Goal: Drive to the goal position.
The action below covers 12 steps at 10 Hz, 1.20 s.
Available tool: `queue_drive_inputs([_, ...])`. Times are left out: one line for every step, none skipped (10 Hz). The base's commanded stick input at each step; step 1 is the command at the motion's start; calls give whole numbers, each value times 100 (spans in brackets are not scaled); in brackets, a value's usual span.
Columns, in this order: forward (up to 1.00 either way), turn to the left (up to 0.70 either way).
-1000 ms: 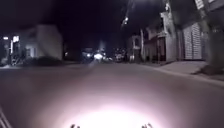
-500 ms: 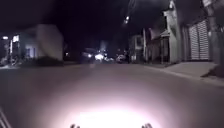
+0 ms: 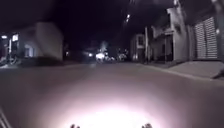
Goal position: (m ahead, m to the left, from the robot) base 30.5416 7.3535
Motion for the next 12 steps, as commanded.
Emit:
queue_drive_inputs([85,-34])
queue_drive_inputs([85,-19])
queue_drive_inputs([85,0])
queue_drive_inputs([85,0])
queue_drive_inputs([85,0])
queue_drive_inputs([85,0])
queue_drive_inputs([85,0])
queue_drive_inputs([85,0])
queue_drive_inputs([85,0])
queue_drive_inputs([85,0])
queue_drive_inputs([85,0])
queue_drive_inputs([85,0])
